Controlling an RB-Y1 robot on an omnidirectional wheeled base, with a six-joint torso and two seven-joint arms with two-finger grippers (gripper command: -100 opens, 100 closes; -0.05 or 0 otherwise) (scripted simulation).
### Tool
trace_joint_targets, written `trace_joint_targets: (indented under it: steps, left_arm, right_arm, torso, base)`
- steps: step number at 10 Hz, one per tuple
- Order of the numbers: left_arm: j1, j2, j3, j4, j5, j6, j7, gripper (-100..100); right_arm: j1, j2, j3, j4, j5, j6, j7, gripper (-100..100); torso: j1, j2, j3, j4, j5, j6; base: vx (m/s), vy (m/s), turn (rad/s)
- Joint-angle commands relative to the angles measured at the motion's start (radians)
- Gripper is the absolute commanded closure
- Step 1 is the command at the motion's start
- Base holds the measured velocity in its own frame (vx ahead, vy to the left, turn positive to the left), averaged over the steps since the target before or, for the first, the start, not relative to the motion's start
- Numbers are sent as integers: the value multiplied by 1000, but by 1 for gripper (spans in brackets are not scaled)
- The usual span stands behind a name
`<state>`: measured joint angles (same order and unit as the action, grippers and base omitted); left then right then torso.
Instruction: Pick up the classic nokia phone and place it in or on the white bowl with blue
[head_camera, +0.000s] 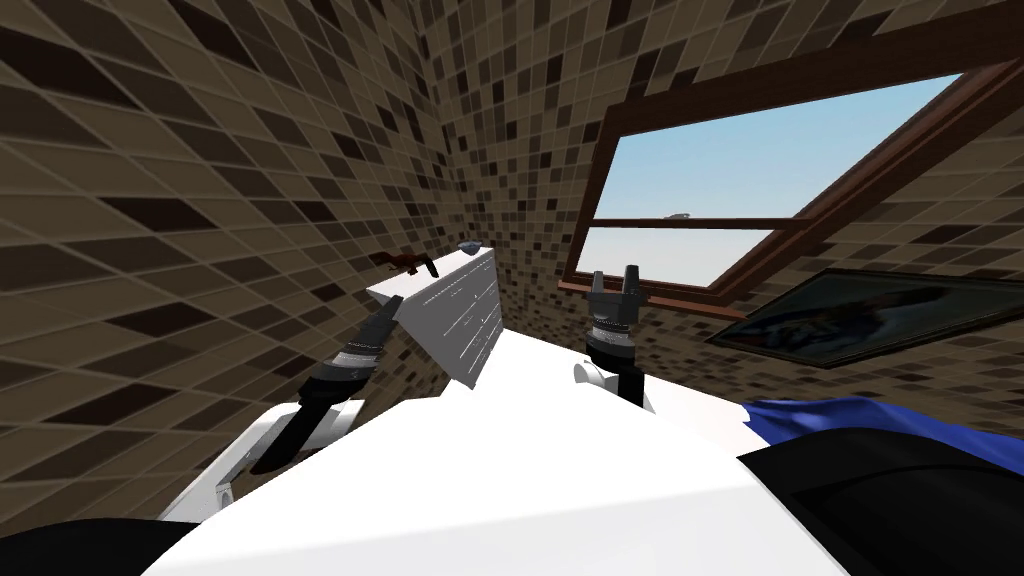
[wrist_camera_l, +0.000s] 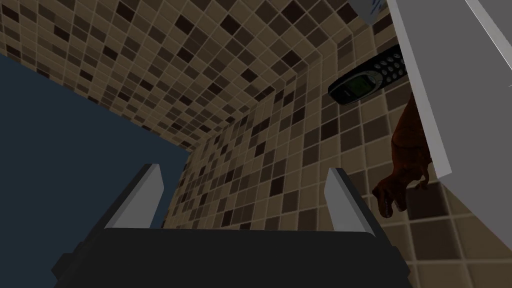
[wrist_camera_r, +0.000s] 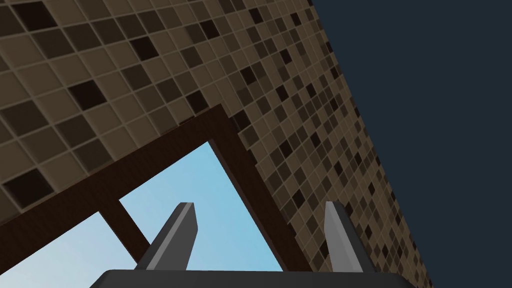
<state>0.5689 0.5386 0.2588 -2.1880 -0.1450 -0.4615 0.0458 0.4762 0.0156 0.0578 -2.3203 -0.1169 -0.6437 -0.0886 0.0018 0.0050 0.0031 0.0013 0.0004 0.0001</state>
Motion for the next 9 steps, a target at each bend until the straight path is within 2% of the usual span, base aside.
trace_joint_targets:
  steps: [1, 2, 3, 6, 9]
  left_arm:
    - [9, 50, 35, 1, -10, 16, 21, -100]
    - [14, 80, 54, 1, -16, 26, 31, -100]
    - [14, 88, 54, 1, -16, 26, 31, -100]
    - [33, 178, 103, -3, -35, 58, 56, -100]
    - [56, 257, 142, -11, -56, 96, 70, -100]
  right_arm:
    - [0, 0, 0, 0, 0, 0, 0, 0]
    - [0, 0, 0, 0, 0, 0, 0, 0]
    - [0, 0, 0, 0, 0, 0, 0, 0]
    - [0, 0, 0, 0, 0, 0, 0, 0]
    - [0, 0, 0, 0, 0, 0, 0, 0]
  torso:
    - [0, 0, 0, 0, 0, 0]
    - [0, 1, 0, 0, 0, 0]
    - [0, 0, 0, 0, 0, 0]
    - [-1, -3, -2, -1, 0, 0]
    - [1, -6, -3, -1, 0, 0]
  base:
    - [-91, 17, -45]
    - [-85, 10, -38]
    - [-56, 2, -10]
    - [-36, 7, -38]
    - [13, 29, -52]
